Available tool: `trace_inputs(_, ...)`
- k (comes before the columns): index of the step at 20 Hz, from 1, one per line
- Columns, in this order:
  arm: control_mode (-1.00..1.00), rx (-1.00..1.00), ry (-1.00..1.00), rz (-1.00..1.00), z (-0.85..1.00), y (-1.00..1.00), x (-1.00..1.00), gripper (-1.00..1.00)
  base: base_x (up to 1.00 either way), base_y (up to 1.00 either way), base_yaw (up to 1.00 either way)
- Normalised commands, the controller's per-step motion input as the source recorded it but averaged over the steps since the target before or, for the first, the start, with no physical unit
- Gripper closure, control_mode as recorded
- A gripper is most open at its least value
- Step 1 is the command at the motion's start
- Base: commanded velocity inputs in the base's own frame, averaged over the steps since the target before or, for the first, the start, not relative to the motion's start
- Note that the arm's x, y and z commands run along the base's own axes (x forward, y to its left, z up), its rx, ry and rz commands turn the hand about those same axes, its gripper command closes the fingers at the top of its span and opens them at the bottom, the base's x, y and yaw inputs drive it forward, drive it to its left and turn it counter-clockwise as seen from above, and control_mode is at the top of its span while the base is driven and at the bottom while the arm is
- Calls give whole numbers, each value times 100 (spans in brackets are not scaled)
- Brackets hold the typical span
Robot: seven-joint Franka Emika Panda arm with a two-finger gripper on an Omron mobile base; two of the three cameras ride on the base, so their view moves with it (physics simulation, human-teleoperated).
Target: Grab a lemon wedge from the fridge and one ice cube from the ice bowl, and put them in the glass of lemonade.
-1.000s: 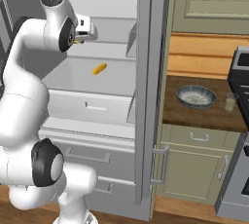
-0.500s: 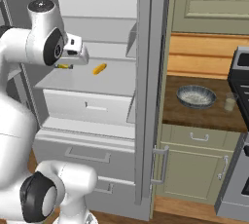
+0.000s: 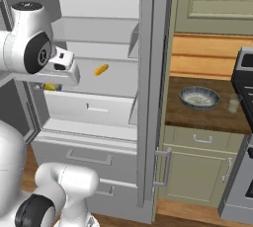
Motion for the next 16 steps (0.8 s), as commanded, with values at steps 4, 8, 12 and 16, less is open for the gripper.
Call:
trace_inputs(4, -100, 0, 0, -5, 0, -8, -53, 100, 0, 0, 0)
trace_inputs(8, -100, 0, 0, -2, -6, 0, -18, 100, 0, 0, 0)
trace_inputs(12, -100, 0, 0, 0, -1, 0, -3, 100, 0, 0, 0)
trace_inputs(16, -100, 0, 0, 0, 0, 0, -2, 100, 0, 0, 0)
